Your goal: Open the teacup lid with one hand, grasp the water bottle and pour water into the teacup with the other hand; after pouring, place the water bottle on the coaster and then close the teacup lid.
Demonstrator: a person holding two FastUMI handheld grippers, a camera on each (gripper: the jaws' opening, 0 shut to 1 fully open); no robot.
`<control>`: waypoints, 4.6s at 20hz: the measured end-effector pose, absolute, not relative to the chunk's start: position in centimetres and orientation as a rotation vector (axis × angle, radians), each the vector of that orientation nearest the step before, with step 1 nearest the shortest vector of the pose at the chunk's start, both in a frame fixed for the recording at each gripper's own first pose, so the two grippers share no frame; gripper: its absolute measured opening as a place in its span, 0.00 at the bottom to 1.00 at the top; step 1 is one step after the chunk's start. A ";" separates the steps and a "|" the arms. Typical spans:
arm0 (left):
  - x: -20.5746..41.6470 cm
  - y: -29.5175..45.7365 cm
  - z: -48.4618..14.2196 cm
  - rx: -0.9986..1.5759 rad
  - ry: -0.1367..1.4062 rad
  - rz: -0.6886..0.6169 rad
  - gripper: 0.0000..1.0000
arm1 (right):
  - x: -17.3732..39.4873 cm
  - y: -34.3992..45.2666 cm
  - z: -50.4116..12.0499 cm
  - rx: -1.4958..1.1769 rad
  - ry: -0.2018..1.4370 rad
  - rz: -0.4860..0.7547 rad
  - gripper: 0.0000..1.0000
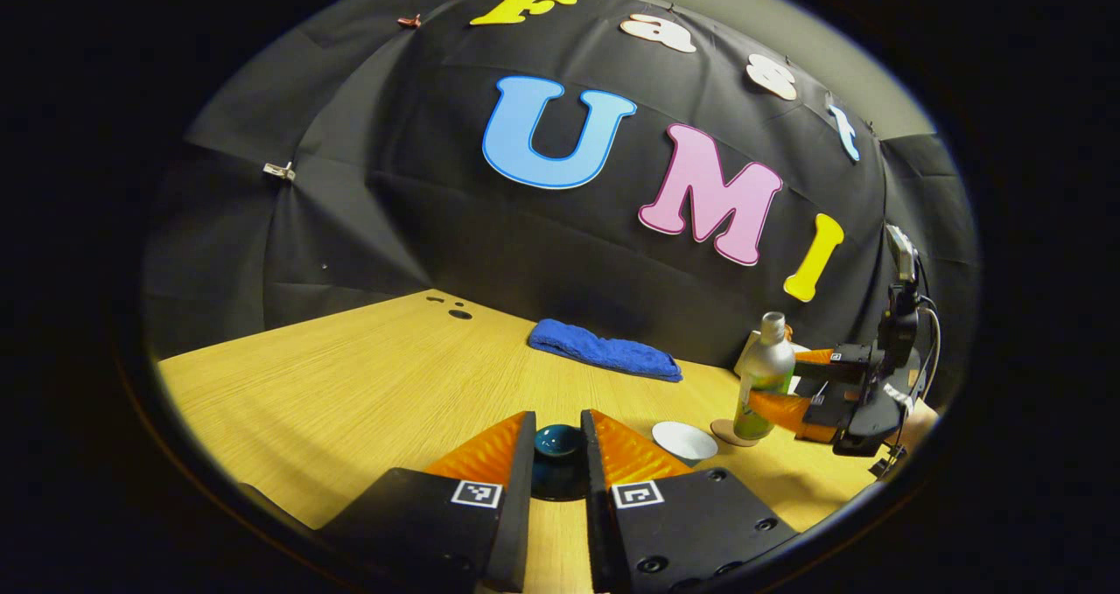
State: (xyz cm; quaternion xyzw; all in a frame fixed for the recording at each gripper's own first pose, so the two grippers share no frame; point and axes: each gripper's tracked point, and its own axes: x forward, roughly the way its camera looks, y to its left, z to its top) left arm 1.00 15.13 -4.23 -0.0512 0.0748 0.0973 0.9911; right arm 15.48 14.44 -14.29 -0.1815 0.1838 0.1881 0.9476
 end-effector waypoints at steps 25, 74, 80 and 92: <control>1.1 15.3 -4.4 -0.097 0.154 0.200 0.31 | 17.9 7.7 -19.1 0.092 0.430 0.170 0.81; 13.3 2.3 -11.3 0.123 0.260 0.155 0.32 | 6.6 -2.6 -13.9 0.125 0.272 0.020 0.98; 13.8 2.3 -11.6 0.154 0.267 0.163 0.32 | 6.9 -2.1 -14.9 0.104 0.286 0.037 0.98; 13.4 1.6 -11.5 0.175 0.257 0.165 0.42 | 7.2 -2.6 -15.2 0.130 0.284 0.030 0.97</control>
